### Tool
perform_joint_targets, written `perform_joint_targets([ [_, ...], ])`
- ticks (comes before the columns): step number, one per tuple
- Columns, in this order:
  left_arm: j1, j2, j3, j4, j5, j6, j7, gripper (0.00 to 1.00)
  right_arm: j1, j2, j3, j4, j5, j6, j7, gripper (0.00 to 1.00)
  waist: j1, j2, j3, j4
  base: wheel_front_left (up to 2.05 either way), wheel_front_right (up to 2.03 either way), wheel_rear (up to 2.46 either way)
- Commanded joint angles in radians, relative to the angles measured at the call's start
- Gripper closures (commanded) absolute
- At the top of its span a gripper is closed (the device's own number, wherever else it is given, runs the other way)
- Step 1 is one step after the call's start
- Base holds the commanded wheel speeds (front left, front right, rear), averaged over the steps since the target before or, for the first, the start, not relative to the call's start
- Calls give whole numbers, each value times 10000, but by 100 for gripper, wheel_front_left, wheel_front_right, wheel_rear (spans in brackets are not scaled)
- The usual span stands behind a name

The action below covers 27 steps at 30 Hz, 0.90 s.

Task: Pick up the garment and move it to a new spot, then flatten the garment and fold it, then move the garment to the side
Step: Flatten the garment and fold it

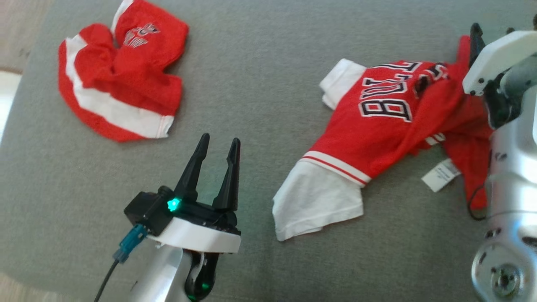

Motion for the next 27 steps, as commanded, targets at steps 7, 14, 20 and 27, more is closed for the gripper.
perform_joint_targets([
  [7, -405, 4, 76, -285, -225, 15, -95, 0, -1125, -19, -1203, 655, -2186, -7, 666, 0, -2, 0, 394, 574, 0, 0, 0],
  [14, -484, 3, -9, -283, -332, 15, -95, 0, -1520, 18, -2787, 1117, -3397, -7, 984, 82, -2, 0, 502, 643, 0, 0, 0],
  [20, -513, 2, 8, -181, -347, 15, -95, 0, -2192, 26, -2998, 2345, -2877, -7, 87, 100, -2, 0, 403, 521, 0, 0, 0],
  [27, -416, 2, 97, -116, -343, 15, -95, 0, -3685, 28, -1846, 3672, -1721, -7, -2591, 100, -2, 0, -67, 246, 0, 0, 0],
])
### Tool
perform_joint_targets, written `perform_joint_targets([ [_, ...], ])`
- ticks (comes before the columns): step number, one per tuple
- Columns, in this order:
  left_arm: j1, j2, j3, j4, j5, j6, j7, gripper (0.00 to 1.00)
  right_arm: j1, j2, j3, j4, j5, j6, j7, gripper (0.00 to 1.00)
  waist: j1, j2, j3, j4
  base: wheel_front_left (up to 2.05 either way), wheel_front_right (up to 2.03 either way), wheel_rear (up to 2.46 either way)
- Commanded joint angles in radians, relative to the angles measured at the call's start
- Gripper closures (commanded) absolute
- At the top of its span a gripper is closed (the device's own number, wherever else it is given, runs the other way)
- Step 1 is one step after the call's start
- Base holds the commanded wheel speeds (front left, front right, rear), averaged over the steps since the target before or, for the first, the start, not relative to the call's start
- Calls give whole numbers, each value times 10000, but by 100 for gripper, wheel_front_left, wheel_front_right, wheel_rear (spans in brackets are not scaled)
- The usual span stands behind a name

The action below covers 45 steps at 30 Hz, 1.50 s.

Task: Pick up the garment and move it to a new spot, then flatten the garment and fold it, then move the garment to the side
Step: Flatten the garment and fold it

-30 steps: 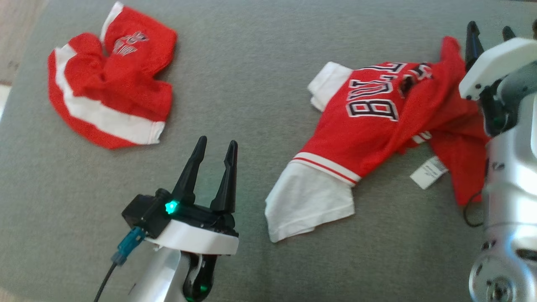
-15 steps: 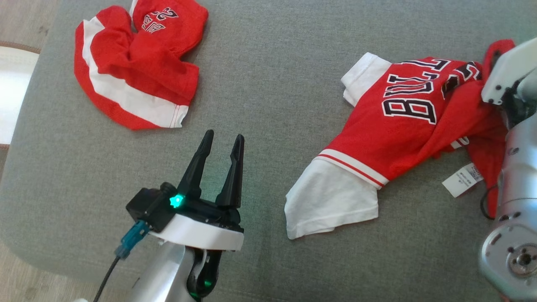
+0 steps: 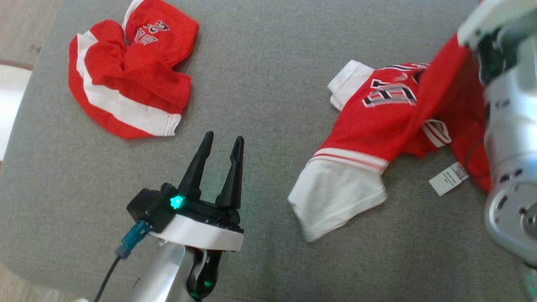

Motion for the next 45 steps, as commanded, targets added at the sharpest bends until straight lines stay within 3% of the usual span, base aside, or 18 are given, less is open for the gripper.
perform_joint_targets([
  [1, -186, 19, 317, -231, -81, 15, -95, 0, -916, 120, 480, -94, 287, -7, -589, 100, 0, 0, -193, -93, 0, 0, 0],
  [6, -19, 19, 383, -220, -109, 15, -95, 0, -2377, 121, 2135, 1024, 2106, -7, -3025, 100, 0, 0, -604, -154, 0, 0, 0],
  [9, 164, 19, 546, -231, -111, 15, -95, 0, -2664, 121, 3363, 932, 3294, -7, -3360, 100, 0, 0, -789, -274, 0, 0, 0],
  [12, 374, 19, 805, -242, -58, 15, -95, 0, -1769, 97, 3604, -164, 3826, -7, -3380, 100, 0, 0, -972, -518, 0, 0, 0],
  [15, 568, 19, 1007, -262, 3, 15, -95, 0, -450, -314, 3063, -909, 3668, -7, -3384, 100, 0, 0, -1162, -747, 0, 0, 0],
  [19, 761, 18, 1097, -306, 76, 15, -95, 0, 1299, -818, 1400, -1550, 2887, -7, -3385, 100, 0, 0, -1416, -964, 0, 0, 0],
  [20, 761, 18, 1097, -306, 76, 15, -95, 0, 1299, -818, 1400, -1550, 2887, -7, -3385, 100, 0, 0, -1416, -964, 0, 0, 0],
  [24, 944, 18, 1190, -351, 127, 15, -95, 0, 2785, -772, -601, -2432, 2045, -7, -3210, 100, 0, 0, -1621, -1204, 0, 0, 0],
  [27, 1117, 18, 1298, -403, 169, 15, -95, 0, 3931, -262, -1807, -3690, 1017, -7, -2565, 100, 0, 0, -1721, -1535, 0, 0, 0],
  [28, 1156, 18, 1324, -412, 177, 15, -95, 0, 4123, -162, -1997, -3930, 799, -7, -2338, 79, 0, 0, -1731, -1631, 0, 0, 0],
  [29, 1189, 18, 1331, -407, 199, 15, -95, 0, 4249, -71, -2090, -4098, 657, -7, -2116, 0, 0, 0, -1742, -1723, 0, 0, 0],
  [36, 1207, 18, 1295, -359, 281, 15, -95, 0, 4844, 115, -839, -4673, 954, -7, -1977, 0, 0, 0, -1860, -2053, 0, 0, 0],
  [41, 1222, 18, 1285, -355, 308, 15, -95, 0, 5643, 119, 1454, -5335, 2224, -7, -2696, 0, 0, 0, -1972, -2106, 0, 0, 0],
  [45, 1276, 18, 1360, -368, 351, 15, -95, 0, 6805, 120, 3484, -6640, 3462, -7, -2939, 0, 0, 0, -2020, -2127, 0, 0, 0],
])
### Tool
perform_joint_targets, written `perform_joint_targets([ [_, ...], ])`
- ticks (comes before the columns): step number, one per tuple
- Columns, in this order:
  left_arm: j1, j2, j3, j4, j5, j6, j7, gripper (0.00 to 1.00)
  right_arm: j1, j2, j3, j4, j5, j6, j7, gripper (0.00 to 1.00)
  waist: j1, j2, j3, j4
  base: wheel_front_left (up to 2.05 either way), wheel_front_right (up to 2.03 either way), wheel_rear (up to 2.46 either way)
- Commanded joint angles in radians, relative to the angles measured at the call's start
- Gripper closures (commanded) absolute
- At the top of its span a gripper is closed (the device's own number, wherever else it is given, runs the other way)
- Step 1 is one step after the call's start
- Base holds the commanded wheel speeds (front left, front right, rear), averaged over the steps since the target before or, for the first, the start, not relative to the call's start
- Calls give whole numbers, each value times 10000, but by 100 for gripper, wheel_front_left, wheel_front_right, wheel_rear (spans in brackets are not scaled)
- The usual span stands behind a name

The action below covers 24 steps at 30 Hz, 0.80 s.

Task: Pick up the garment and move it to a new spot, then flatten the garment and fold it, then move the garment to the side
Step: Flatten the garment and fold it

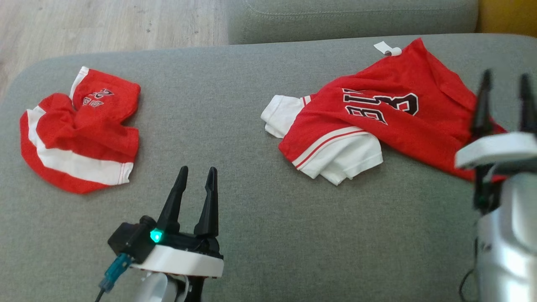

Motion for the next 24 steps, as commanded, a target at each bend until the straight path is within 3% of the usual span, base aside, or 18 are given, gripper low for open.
perform_joint_targets([
  [1, -169, 9, 354, -296, 144, 15, -95, 0, 285, -5, 812, -868, 411, -7, -132, 0, 0, 0, -23, -2, 0, 0, 0],
  [6, -130, 9, 431, -325, 168, 15, -95, 0, 2029, -4, 2620, -2646, 1194, -7, -200, 0, 0, 0, -87, 16, 0, 0, 0],
  [11, -126, 9, 440, -345, 197, 15, -95, 0, 3255, -4, 3451, -3271, 1397, -7, -120, 0, 0, 0, -131, 100, 0, 0, 0],
  [24, -146, 9, 357, -349, 212, 15, -95, 0, 3604, -3, 3760, -3150, 1262, -7, -324, 0, 0, 0, -29, 298, 0, 0, 0],
])
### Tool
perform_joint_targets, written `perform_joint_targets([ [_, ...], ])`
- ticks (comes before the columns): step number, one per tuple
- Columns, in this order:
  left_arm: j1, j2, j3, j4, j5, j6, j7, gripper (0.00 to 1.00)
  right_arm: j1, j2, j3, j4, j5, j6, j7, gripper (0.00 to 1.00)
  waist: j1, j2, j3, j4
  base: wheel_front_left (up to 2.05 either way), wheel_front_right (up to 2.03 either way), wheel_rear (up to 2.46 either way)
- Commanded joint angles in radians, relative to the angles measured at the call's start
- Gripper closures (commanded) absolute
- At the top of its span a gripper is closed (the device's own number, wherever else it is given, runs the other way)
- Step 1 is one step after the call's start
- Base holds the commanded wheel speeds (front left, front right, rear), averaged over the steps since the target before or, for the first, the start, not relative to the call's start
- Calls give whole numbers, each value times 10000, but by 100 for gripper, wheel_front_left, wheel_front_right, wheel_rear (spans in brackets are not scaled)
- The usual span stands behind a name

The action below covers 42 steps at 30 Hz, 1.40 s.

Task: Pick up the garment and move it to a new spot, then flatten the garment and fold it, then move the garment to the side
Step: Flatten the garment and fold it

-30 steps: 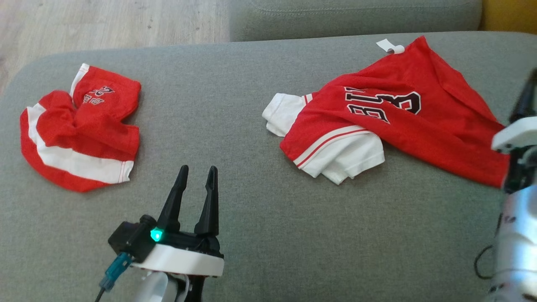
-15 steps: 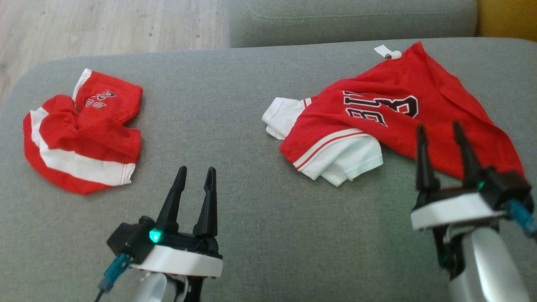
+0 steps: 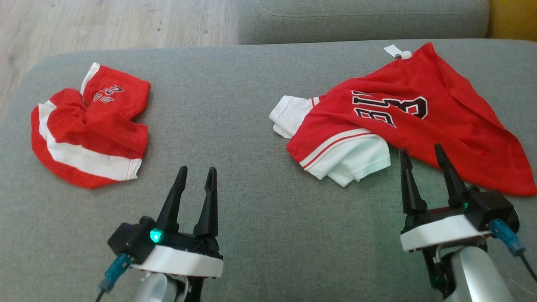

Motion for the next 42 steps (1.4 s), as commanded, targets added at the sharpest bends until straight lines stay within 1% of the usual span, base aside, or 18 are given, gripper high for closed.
perform_joint_targets([
  [1, -181, 7, 296, -328, 56, 15, -95, 0, -350, -24, 240, -291, -44, -7, -103, 0, 0, -1, 13, 7, 0, 0, 0],
  [5, -237, 7, 258, -332, 75, 15, -95, 0, -360, -24, 570, -254, -227, -7, 41, 0, 0, -1, 98, 79, 0, 0, 0],
  [11, -357, 7, 115, -307, 41, 15, -95, 0, -422, -24, 1473, 339, -779, -7, 872, 0, 0, -1, 325, 323, 0, 0, 0],
  [14, -418, 7, 40, -252, 15, 15, -95, 0, -594, -24, 1264, 839, -833, -7, 1254, 0, 0, -1, 459, 484, 0, 0, 0],
  [18, -500, 7, -35, -198, -49, 15, -95, 0, -802, -24, 742, 1524, -370, -7, 1686, 0, 0, -1, 591, 724, 0, 0, 0],
  [26, -564, 7, -44, -165, -70, 15, -95, 0, -1152, -24, 734, 2327, 118, -7, 1668, 0, 0, -1, 743, 877, 0, 0, 0],
  [33, -649, 7, -97, -138, -75, 15, -95, 0, -1631, -24, 1104, 2928, 620, -7, 1434, 0, 0, -1, 805, 880, 0, 0, 0],
  [34, -663, 7, -105, -137, -76, 15, -95, 0, -1694, -24, 1161, 2989, 722, -7, 1377, 7, 0, -1, 817, 884, 0, 0, 0],
  [36, -687, 7, -115, -131, -80, 15, -95, 0, -1802, -24, 1272, 3130, 886, -7, 1298, 100, 0, -1, 833, 890, 0, 0, 0],
  [42, -684, 7, -82, -78, -80, 15, -95, 0, -2011, -24, 1539, 3176, 958, -7, 872, 100, 0, -1, 774, 858, 0, 0, 0],
])
